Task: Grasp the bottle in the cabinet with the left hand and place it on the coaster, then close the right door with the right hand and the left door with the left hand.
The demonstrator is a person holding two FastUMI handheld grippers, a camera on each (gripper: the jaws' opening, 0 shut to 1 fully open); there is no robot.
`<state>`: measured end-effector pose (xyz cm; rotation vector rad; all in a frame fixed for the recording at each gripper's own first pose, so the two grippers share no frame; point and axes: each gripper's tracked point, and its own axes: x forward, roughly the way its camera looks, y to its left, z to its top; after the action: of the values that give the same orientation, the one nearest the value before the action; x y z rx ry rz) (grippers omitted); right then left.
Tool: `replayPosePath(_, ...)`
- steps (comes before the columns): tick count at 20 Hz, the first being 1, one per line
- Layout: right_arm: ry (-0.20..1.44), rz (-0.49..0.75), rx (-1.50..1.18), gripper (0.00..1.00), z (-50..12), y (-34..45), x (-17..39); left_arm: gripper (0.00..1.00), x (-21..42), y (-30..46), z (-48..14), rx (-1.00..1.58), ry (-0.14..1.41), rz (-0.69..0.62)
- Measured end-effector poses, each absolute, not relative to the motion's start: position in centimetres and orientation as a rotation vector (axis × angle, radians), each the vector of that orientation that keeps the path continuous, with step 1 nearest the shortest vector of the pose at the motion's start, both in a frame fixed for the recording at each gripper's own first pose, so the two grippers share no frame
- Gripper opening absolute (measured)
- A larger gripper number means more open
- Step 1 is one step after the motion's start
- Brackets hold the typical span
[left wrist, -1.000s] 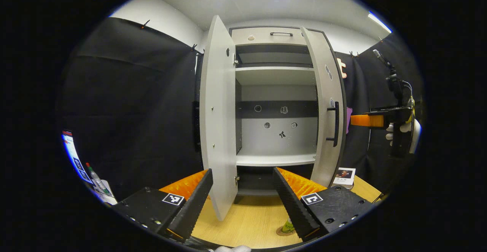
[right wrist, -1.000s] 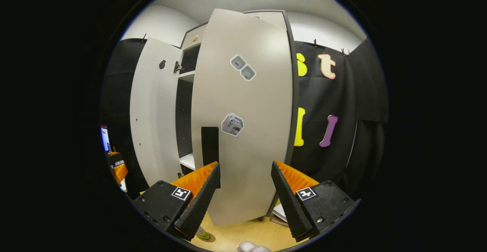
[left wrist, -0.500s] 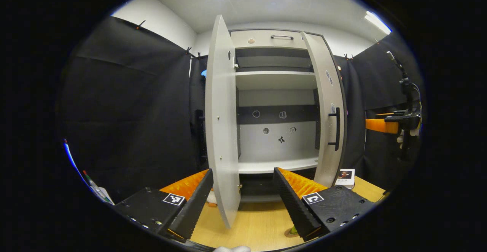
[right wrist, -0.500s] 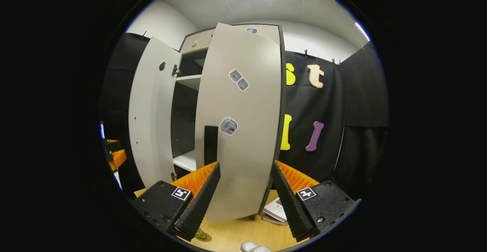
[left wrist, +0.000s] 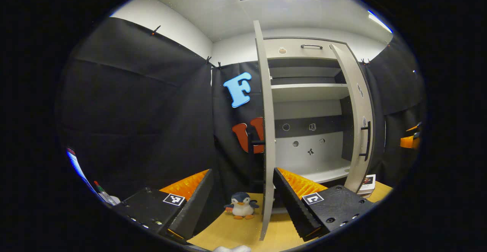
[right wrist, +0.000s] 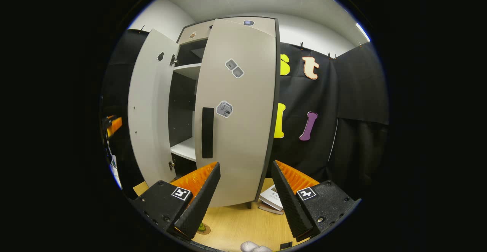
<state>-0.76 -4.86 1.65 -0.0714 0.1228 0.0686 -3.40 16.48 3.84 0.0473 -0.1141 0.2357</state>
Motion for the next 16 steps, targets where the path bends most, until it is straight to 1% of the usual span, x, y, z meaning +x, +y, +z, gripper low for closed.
replayPosePath(2,0.123,0.067,-0.066,0.83,1.8,-4.9,-1.3,0.96,-2.4,18.5,4.3,0.061,-0.120,0.266)
replayPosePath(7,0.128,0.059,-0.076,0.83,1.8,-5.2,-2.8,0.96,0.7,21.7,4.9,0.048,-0.121,0.290)
replayPosePath(13,0.154,0.038,-0.057,0.83,1.1,-6.0,-4.2,0.96,3.8,22.9,4.3,0.034,-0.101,0.287)
replayPosePath(16,0.163,0.027,-0.047,0.83,0.9,-6.2,-4.6,0.96,4.6,22.0,3.6,0.018,-0.087,0.259)
